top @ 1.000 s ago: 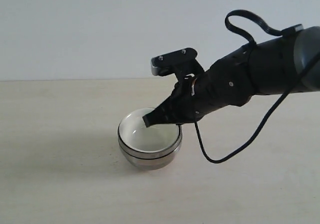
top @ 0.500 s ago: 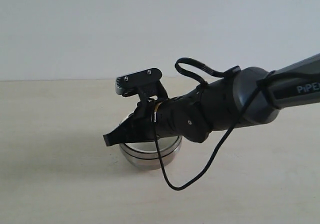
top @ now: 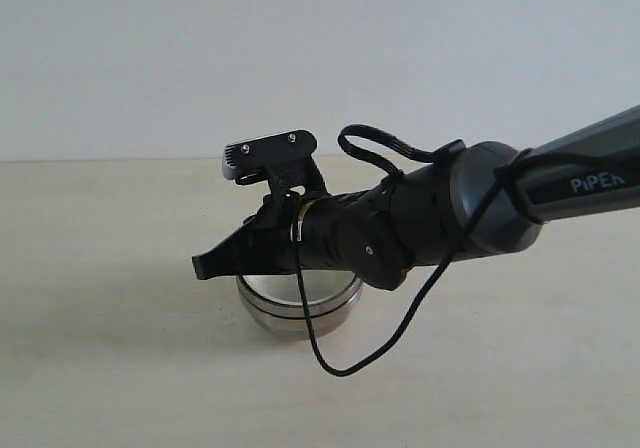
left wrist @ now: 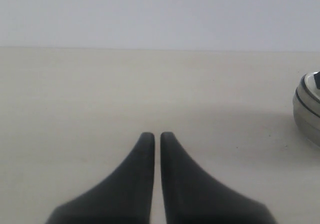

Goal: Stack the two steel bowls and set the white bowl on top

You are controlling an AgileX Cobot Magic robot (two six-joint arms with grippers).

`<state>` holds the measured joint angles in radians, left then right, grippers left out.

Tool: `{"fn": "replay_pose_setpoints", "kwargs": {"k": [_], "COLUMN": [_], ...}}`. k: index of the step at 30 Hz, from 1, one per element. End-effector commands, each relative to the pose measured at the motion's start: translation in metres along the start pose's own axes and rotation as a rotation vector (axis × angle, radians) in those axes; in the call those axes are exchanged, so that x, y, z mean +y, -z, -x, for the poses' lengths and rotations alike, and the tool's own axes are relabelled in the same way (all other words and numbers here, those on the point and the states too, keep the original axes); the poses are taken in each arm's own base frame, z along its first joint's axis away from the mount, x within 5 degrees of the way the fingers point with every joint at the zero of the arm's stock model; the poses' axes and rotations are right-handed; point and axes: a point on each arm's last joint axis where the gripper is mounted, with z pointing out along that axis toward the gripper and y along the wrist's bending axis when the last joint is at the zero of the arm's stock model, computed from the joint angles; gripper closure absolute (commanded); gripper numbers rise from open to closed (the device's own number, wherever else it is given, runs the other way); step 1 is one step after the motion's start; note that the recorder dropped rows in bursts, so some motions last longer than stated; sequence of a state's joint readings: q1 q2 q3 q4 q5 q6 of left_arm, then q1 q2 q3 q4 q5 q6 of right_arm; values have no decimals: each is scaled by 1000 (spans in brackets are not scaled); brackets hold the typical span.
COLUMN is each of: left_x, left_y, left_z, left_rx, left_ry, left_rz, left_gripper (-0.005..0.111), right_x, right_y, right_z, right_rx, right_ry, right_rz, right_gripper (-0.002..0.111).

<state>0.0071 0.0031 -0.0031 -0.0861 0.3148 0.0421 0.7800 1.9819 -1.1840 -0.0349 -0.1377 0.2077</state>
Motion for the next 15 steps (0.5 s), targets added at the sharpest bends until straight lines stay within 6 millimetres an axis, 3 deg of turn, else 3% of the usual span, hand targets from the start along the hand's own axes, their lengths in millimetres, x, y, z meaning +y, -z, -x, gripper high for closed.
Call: {"fn": "replay_pose_setpoints", "kwargs": {"k": [1,9,15], "left_x": [0,0,0], "left_y": [0,0,0], "left_z": [0,0,0], "left_rx": [-7,-7,-7], "left_ry": [4,4,4], "left_rz": [-5,-5,-5], "left_gripper": [103,103,103], "right_x": [8,6,8], "right_y": [0,-16,-11], "right_z": [3,-15,-3], "right_rx": [-30,2,-23], "right_ry": [9,10,10], "right_rz": [22,19,23], "right_gripper": [108,108,108]}}
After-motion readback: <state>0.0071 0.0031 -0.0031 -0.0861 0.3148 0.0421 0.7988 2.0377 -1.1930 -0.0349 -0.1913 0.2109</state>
